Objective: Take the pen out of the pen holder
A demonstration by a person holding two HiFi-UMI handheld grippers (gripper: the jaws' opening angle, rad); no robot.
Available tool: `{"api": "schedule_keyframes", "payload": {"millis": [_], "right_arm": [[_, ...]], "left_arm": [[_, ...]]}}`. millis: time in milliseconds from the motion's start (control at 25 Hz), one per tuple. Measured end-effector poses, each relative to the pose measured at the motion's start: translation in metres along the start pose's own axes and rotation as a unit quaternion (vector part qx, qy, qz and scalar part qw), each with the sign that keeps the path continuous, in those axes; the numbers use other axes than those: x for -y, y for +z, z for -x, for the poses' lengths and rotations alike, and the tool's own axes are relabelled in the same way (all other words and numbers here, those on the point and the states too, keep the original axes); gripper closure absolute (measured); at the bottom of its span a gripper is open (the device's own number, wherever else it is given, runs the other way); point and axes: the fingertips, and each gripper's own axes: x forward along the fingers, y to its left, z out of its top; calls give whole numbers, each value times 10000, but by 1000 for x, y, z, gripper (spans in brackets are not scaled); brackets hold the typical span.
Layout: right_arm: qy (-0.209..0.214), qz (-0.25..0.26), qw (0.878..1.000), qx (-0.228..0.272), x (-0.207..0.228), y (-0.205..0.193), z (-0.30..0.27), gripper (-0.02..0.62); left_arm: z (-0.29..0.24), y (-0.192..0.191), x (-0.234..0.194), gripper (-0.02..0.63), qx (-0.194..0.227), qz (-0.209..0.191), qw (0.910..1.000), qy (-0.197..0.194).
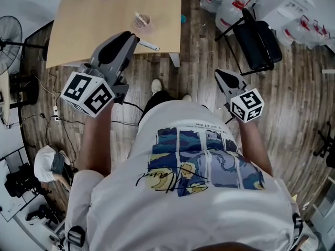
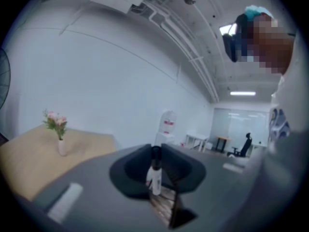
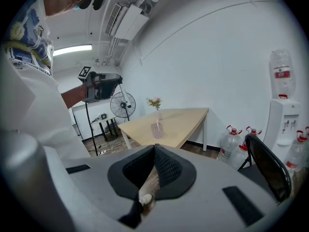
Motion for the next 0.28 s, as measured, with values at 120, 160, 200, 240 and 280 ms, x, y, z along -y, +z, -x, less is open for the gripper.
{"api": "schedule_keyframes", "payload": {"millis": [120, 160, 200, 240, 280], "right_arm": [[7, 3, 10000, 8, 0, 2, -2, 588], [7, 5, 10000, 8, 0, 2, -3, 588], [7, 7, 10000, 8, -1, 3, -4, 588], [5, 8, 10000, 6, -1, 4, -5, 588], [4, 9, 10000, 5, -1, 4, -6, 588]], "left_arm": [[-1, 2, -2, 537, -12, -9, 10000, -12], [-1, 2, -4, 537, -11, -10, 10000, -9], [-1, 3, -5, 537, -9, -8, 10000, -4], [0, 3, -7, 537, -7, -5, 10000, 2], [0, 3, -9, 537, -6, -1, 10000, 8]]}}
